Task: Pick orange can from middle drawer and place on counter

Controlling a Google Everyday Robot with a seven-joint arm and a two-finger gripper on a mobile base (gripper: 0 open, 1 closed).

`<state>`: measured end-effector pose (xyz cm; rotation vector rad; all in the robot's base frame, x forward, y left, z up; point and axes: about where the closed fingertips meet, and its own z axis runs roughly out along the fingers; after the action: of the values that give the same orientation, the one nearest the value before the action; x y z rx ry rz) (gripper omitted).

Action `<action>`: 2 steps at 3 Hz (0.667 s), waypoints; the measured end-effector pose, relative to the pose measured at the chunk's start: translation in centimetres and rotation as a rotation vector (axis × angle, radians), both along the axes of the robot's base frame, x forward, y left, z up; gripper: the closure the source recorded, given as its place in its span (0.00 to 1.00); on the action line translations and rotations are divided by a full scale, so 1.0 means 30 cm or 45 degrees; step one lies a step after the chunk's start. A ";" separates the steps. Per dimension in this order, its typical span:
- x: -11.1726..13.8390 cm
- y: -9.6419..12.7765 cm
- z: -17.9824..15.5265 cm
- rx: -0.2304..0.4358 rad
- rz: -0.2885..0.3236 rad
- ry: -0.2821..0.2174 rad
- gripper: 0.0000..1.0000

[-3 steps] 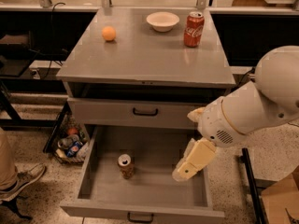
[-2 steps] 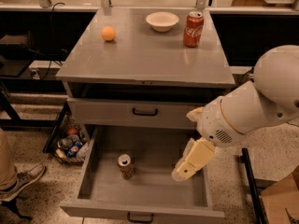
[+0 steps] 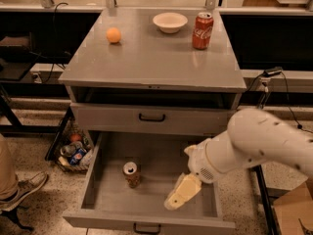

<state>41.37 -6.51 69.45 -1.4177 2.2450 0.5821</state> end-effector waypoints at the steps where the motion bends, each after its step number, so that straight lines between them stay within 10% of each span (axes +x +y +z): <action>1: -0.032 0.070 -0.302 0.062 -0.038 0.099 0.00; 2: 0.016 0.075 -0.354 0.094 -0.095 0.073 0.00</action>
Offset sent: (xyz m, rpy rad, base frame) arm -0.0099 0.0176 -0.0763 0.0387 0.0707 -0.0203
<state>41.85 -4.26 58.82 -1.2910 2.2851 0.6820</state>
